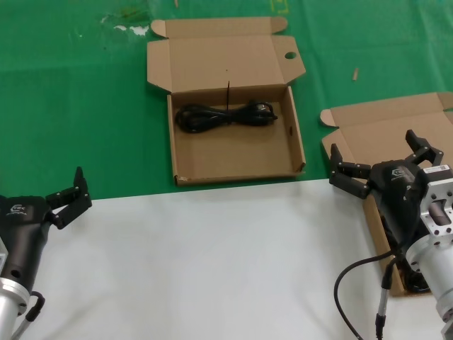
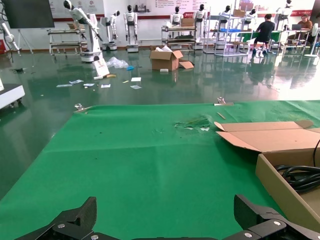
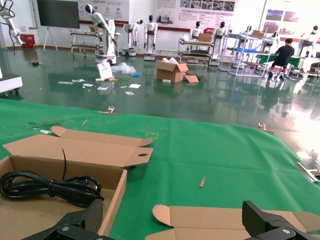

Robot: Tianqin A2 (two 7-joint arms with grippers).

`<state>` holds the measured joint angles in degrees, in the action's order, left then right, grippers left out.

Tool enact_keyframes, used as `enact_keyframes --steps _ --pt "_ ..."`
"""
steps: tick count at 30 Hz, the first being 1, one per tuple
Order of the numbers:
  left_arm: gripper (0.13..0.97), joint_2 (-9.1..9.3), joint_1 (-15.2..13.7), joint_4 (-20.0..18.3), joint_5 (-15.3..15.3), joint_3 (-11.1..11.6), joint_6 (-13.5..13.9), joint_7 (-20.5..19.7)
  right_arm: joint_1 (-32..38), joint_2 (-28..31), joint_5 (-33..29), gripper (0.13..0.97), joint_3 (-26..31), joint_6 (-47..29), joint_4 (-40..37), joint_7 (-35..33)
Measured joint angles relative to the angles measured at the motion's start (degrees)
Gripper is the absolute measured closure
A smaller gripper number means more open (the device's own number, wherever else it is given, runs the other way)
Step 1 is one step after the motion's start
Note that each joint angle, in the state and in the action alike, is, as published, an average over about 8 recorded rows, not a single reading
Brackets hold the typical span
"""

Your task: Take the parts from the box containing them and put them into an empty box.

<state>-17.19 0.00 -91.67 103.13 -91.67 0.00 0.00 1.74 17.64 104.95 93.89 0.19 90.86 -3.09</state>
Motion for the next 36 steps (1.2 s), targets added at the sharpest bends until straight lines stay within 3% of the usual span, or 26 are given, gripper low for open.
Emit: enact_keyframes --steps 36 --pt "0.132 0.0 0.0 0.0 0.0 0.0 0.0 0.0 0.0 0.0 0.0 0.129 0.0 0.0 0.0 0.0"
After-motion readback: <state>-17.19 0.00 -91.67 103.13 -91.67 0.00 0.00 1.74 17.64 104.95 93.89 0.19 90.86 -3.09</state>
